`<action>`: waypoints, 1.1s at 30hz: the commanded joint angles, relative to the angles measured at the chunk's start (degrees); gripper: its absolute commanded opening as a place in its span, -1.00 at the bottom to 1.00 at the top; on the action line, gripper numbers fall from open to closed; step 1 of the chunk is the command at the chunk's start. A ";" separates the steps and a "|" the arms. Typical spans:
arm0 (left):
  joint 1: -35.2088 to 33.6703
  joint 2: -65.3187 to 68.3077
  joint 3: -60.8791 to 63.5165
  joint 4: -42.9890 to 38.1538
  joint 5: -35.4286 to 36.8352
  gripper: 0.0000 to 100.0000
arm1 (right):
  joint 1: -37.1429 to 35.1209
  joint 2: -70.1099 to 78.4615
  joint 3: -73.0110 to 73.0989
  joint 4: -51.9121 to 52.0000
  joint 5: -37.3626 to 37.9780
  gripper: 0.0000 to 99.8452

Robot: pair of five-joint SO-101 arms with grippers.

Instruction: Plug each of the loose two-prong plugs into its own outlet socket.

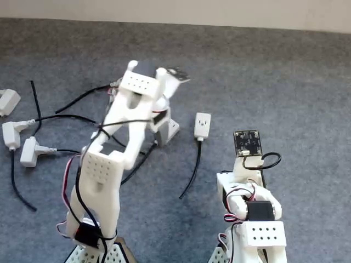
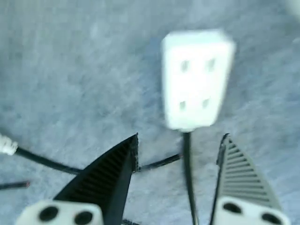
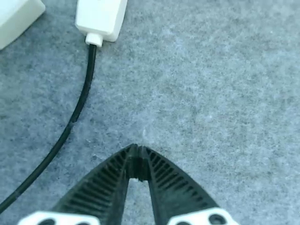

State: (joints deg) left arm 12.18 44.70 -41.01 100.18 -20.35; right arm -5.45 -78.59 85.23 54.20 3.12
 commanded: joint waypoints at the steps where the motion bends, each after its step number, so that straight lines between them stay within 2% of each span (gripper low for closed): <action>1: 4.44 -0.57 -5.32 0.70 2.55 -0.41 | -0.48 -0.48 -3.74 0.22 -0.26 -0.98; 8: 3.12 0.13 -6.20 -2.90 3.87 -0.42 | -0.48 -0.57 -3.74 0.22 -0.26 -0.98; 16: 4.09 12.09 -7.43 -6.59 3.96 -0.43 | -0.48 -0.57 -3.74 0.22 -0.26 -0.98; 18: 4.09 12.18 -10.51 -5.89 3.96 -0.55 | -0.48 -0.57 -3.74 0.22 -0.26 -0.98; 23: 2.42 9.71 -19.38 1.93 3.69 -1.00 | -0.48 -0.57 -3.74 0.04 -0.26 -0.98; 25: 0.75 7.16 -18.95 2.02 3.78 -0.98 | -0.57 -0.57 -3.74 0.04 -0.26 -0.98; 28: -0.31 1.27 -11.74 2.02 2.46 -0.99 | -0.57 -0.57 -3.74 0.04 -0.26 -0.98; 33: 0.66 -15.87 10.59 2.02 -11.25 -0.99 | -0.57 -0.57 -3.65 0.04 -0.26 -0.98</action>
State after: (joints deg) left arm 12.35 44.97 -45.58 101.41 -21.49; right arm -5.45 -78.51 85.23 54.20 3.12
